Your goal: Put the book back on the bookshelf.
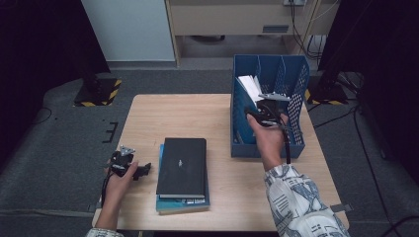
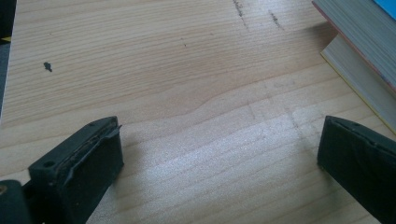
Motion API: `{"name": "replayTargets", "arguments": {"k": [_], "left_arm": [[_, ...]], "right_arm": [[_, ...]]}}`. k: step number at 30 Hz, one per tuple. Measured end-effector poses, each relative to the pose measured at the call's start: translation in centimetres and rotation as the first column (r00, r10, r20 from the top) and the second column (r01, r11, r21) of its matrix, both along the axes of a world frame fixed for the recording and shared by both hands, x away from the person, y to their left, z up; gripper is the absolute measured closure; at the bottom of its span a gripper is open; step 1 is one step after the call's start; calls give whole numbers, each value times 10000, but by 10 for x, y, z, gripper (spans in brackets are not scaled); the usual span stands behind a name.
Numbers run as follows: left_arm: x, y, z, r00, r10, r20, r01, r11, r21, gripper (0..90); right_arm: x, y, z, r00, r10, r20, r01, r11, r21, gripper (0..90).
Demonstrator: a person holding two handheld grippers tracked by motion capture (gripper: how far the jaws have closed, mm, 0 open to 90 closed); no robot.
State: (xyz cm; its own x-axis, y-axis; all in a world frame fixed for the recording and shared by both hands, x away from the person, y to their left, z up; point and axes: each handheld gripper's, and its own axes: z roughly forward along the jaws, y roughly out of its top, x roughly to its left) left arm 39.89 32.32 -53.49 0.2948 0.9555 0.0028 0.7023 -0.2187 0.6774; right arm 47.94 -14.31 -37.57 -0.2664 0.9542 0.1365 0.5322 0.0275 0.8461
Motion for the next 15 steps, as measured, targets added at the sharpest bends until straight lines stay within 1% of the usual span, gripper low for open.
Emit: {"name": "replayTargets", "arguments": {"k": [2, 4, 6, 8, 12, 15], "left_arm": [[0, 0, 0, 10000, -5, -1, 5, 10000, -3, 0], [0, 0, 0, 10000, -5, -6, 5, 10000, -1, 0], [0, 0, 0, 10000, -4, -15, 4, 10000, 5, 0], [0, 0, 0, 10000, -5, -13, 5, 10000, 6, 0], [0, 0, 0, 10000, -4, -24, 4, 10000, 8, 0], [0, 0, 0, 10000, -1, -19, 1, 10000, 5, 0]], "right_arm": [[0, -1, 1, 10000, 31, -10, -31, 9999, 142, 491], [0, -3, 4, 9999, -9, 101, 5, 9993, 373, 444], [0, -4, 7, 9999, 23, 119, -29, 9988, 498, 445], [0, -5, 10, 9999, 92, 95, -97, 9986, 528, 443], [-1, -5, 18, 9996, 143, 241, -155, 9986, 510, 448], [1, -4, 21, 9997, 219, 81, -222, 9990, 399, 458]]}}
